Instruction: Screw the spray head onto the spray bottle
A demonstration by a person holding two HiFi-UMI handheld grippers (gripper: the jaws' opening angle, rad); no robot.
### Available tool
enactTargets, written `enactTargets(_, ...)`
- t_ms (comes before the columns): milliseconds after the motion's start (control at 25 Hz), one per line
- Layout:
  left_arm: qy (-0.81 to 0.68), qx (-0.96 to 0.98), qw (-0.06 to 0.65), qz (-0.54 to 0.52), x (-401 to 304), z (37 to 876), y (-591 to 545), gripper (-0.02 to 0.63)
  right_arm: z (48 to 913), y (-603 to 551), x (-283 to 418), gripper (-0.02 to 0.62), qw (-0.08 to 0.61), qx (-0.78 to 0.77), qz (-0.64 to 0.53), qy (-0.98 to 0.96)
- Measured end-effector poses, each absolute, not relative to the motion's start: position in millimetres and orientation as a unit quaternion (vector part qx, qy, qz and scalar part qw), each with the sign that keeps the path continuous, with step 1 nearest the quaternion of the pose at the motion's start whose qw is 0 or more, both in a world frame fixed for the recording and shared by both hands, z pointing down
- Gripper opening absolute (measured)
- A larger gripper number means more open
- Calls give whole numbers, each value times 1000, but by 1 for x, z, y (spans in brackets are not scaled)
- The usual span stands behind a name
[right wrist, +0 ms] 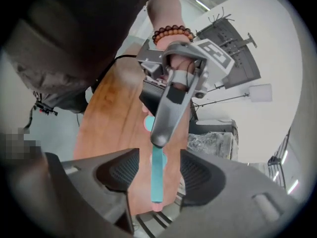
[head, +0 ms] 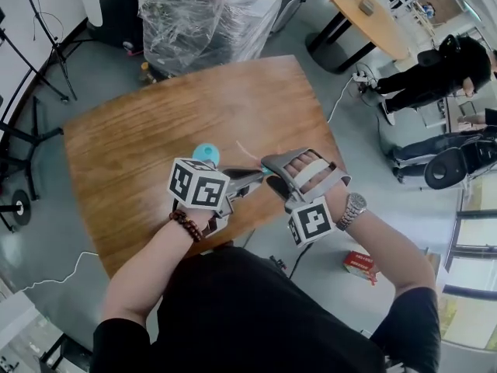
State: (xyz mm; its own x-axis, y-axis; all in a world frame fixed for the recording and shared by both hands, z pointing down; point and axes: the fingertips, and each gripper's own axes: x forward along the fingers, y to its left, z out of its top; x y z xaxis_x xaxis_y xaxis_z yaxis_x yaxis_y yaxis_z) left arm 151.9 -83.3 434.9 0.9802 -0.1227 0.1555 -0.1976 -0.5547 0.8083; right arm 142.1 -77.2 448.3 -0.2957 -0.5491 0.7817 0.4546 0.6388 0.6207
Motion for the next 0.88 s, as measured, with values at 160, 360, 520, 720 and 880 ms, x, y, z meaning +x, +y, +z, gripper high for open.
enactTargets(160,-63,888,454,41,149,423,-77,25,450,-77,139,242,597,-10,-458,-658)
enactTargets(360,-27,889,455,39,145,415,-69,25,445,-74,132,206,584,-35,-481,-652)
enactTargets(520,-10,888,458,31,143,409,-65,25,442,-69,129,129,578,-47,-498,-645)
enactTargets(720,-8,891,452,34,141,407,-61,28,441,-66,127,121,580,-48,-491,-648)
enactTargets(880,-12,896,443,30,137,404,-60,48,444,-67,134,120,597,-52,-477,-643)
